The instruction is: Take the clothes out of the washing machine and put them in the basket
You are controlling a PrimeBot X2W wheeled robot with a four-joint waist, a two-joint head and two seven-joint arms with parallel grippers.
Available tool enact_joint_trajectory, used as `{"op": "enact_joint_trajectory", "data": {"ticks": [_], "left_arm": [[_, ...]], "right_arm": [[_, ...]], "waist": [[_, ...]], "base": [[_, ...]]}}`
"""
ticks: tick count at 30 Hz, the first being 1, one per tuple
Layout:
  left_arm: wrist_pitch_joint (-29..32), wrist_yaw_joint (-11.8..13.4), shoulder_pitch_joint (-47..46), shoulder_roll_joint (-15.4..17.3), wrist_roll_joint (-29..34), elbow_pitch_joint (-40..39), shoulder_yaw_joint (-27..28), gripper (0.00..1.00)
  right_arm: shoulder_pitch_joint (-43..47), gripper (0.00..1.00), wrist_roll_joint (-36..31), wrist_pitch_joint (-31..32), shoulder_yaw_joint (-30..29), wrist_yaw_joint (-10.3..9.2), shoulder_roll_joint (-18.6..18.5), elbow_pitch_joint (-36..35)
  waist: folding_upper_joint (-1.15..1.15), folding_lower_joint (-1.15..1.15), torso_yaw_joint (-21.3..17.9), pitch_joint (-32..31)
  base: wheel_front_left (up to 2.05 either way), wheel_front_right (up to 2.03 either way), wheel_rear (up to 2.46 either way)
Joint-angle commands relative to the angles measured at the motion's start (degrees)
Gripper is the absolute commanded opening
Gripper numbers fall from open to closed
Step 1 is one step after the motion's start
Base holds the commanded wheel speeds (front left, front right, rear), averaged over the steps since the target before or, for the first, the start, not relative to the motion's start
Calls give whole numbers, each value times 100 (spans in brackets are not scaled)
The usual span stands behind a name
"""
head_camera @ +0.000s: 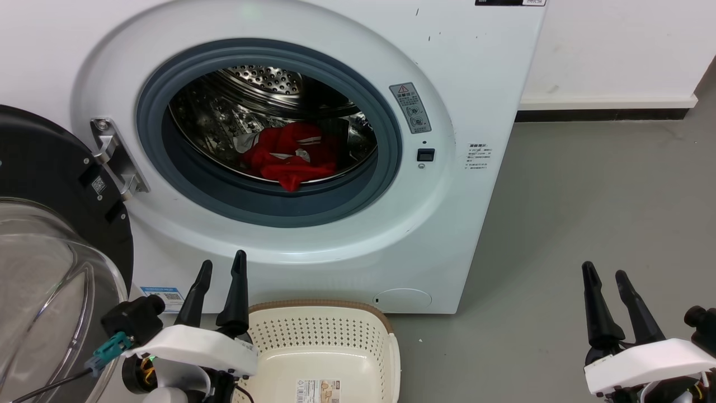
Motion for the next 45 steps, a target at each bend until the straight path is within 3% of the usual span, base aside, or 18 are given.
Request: {"op": "enact_joint_trajectory", "data": {"ticks": [1, 45], "left_arm": [[-56, 33, -96, 46, 181, -59, -26, 100], [-645, 362, -58, 111, 2446, 227, -207, 100]], "right_arm": [[21, 100, -202, -52, 4, 0, -14, -115], [277, 100, -2675, -433, -2, -1, -12, -399]], "waist": [[0, 0, 0, -1], [0, 0, 19, -39]], "base": [[0, 0, 0], [0, 0, 0]]}}
